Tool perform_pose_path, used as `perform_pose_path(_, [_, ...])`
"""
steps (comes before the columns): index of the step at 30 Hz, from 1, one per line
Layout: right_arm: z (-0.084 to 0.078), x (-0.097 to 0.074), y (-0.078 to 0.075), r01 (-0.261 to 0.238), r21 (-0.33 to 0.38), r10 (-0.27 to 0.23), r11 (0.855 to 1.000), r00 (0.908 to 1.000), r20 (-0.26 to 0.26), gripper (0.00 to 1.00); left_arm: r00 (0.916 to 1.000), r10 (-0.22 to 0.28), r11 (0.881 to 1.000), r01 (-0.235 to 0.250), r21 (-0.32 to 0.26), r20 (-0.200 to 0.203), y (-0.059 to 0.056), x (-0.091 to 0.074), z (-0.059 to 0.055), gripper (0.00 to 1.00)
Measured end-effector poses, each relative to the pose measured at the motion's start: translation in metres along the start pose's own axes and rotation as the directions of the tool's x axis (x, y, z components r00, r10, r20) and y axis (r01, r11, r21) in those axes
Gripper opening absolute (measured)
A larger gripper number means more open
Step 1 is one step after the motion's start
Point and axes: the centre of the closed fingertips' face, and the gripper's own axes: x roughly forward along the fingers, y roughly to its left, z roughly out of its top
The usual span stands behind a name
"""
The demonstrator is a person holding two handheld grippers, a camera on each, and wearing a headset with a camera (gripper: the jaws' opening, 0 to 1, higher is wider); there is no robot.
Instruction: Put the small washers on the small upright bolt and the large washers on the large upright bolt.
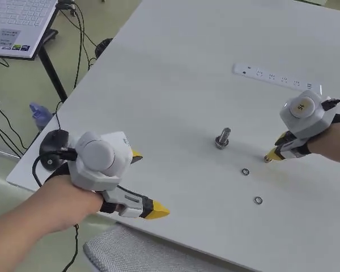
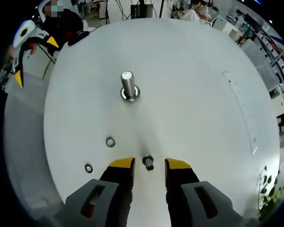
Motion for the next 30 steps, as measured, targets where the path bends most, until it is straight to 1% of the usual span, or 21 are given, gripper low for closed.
perform_pose_path(7, [0.0,-0.006,0.001,0.005,-0.011,-0.005,1.0,0.9999,-0.009,0.28,1.0,0.003,1.0,-0.003,0.002,0.004,-0.001,-0.003,0.001,0.82])
perform_pose_path(10, [-0.003,-0.008,0.003,0.004,-0.018,-0.004,1.0,0.9997,-0.024,0.28,1.0,0.006,1.0,-0.006,-0.001,0.002,0.0,-0.005,0.0,0.82])
perform_pose_path(13, [-0.004,-0.01,0.005,0.003,-0.021,-0.003,1.0,0.9996,-0.027,0.29,0.9999,0.01,1.0,-0.01,-0.002,0.014,0.001,-0.006,0.002,0.83])
perform_pose_path(16, [-0.002,-0.012,0.008,0.002,-0.027,-0.003,1.0,0.9997,-0.022,0.3,0.9997,0.013,1.0,-0.013,-0.009,0.023,0.0,-0.007,0.005,0.85])
perform_pose_path(19, [-0.001,-0.014,0.011,0.002,-0.032,-0.002,0.999,0.9998,-0.019,0.3,0.9992,0.02,1.0,-0.02,-0.001,0.034,0.001,-0.007,0.008,0.89])
perform_pose_path(21, [0.0,-0.016,0.014,0.0,-0.035,-0.001,0.999,0.9999,-0.016,0.3,0.9994,0.011,1.0,-0.011,-0.01,0.033,-0.002,-0.005,0.007,0.93])
perform_pose_path(23, [0.001,-0.017,0.017,-0.002,-0.036,0.001,0.999,0.9999,-0.014,0.31,0.9996,0.006,1.0,-0.006,-0.005,0.027,-0.003,-0.004,0.006,0.94])
perform_pose_path(24, [0.001,-0.017,0.019,-0.003,-0.04,0.002,0.999,0.9999,-0.013,0.31,0.9992,-0.011,1.0,0.012,-0.005,0.037,-0.007,-0.003,0.007,0.96])
perform_pose_path(25, [0.001,-0.018,0.022,-0.004,-0.044,0.003,0.999,0.9999,-0.012,0.31,0.9987,-0.015,1.0,0.016,-0.007,0.049,-0.009,-0.003,0.009,0.98])
perform_pose_path(26, [0.001,-0.018,0.023,-0.005,-0.046,0.004,0.999,0.9999,-0.013,0.31,0.9986,-0.011,1.0,0.012,-0.007,0.052,-0.009,-0.003,0.01,0.99])
perform_pose_path(30, [0.0,-0.018,0.031,-0.016,-0.049,0.016,0.999,0.9998,-0.011,0.31,0.9996,-0.002,1.0,0.002,-0.001,0.029,-0.008,-0.002,0.006,0.99])
